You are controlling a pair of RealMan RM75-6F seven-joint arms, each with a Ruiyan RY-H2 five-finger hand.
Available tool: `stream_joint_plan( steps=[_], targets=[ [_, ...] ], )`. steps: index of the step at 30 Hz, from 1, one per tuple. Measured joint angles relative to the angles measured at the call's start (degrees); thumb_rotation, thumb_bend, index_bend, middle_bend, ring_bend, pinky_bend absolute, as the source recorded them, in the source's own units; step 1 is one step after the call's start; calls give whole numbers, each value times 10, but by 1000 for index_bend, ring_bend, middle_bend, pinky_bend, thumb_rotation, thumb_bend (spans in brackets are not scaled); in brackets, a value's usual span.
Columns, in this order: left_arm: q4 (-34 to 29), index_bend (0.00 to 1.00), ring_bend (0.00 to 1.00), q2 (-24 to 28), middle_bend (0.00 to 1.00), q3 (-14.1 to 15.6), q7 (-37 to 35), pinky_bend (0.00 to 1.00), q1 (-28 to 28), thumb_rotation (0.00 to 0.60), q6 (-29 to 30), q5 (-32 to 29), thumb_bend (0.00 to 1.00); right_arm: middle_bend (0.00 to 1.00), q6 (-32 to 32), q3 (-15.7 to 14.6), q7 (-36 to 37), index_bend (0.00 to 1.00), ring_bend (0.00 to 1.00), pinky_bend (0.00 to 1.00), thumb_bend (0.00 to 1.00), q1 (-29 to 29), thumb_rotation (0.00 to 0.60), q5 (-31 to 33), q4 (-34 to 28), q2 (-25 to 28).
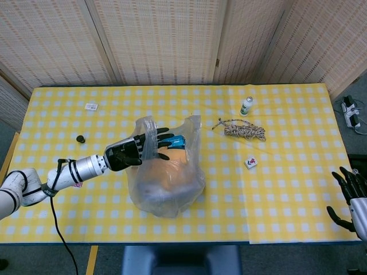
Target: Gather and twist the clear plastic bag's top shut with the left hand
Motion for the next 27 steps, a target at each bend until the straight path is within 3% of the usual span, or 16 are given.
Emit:
stream_joint_plan(
  steps=[6,11,27],
  targets=[
    [-52,0,0,7,0,-22,60,132,-4,600,-33,-37,110,0,4,3,-8,0,0,0,370,-1,600,0,5,-7],
    [-68,0,0,9,0,-35,63,58,0,600,-25,-41,110,0,3,3,3,0,0,0,371,-1,600,-1,6,-5],
    [-83,0,0,-5,0,-39,59,62,-8,600,-22,-16,113,0,8,-1,16,0,0,0,370,-3,600,-14,7,1]
  ],
)
